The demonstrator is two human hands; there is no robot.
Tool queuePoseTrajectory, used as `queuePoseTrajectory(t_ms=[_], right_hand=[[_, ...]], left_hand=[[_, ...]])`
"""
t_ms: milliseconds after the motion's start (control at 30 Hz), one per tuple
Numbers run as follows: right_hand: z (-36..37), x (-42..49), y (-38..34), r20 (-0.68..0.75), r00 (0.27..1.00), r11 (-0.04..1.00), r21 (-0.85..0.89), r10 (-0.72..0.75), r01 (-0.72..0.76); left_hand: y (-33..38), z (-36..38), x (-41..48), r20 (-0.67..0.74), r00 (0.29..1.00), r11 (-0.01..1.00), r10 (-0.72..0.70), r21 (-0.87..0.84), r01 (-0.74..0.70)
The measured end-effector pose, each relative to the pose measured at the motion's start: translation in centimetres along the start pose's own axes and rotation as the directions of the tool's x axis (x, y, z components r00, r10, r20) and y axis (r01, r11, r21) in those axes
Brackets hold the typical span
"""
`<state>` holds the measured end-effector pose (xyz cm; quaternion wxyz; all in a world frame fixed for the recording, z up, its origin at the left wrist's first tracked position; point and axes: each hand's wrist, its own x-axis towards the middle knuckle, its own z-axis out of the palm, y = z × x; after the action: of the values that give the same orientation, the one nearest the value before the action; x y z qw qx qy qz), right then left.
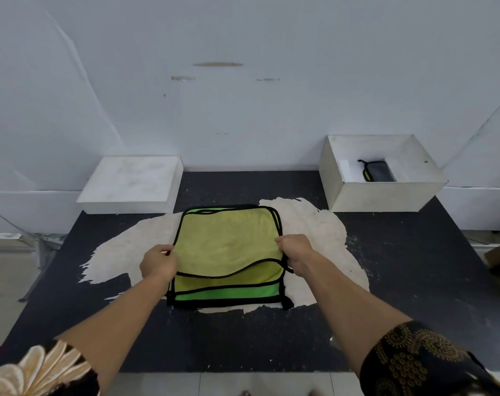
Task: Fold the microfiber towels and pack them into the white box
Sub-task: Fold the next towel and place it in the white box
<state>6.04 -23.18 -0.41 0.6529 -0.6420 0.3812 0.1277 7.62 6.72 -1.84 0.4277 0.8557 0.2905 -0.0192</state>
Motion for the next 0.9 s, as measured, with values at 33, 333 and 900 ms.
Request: queuePoseTrajectory(t_ms=[33, 333, 900], right_hand=[[-0.1, -0.3, -0.4, 0.012, 1.0, 0.999, 0.025, 0.021, -0.021], [-0.7, -2.1, -3.7, -0.008, 0.993, 0.952, 0.283, -0.12, 0.118], [-4.6, -3.7, -7.1, -0.17, 0.964, 0.968, 0.116, -0.203, 0.224]], left_hand=[[0.1, -0.2, 0.3, 0.048, 0.999, 1.0, 0.011, -0.011, -0.011], [4.5, -1.8, 0.9, 0.024, 1.0, 0.957, 0.01, -0.289, -0.002], [12.2, -2.9, -0.3, 0.302, 0.938, 0.851, -0.171, -0.435, 0.295]])
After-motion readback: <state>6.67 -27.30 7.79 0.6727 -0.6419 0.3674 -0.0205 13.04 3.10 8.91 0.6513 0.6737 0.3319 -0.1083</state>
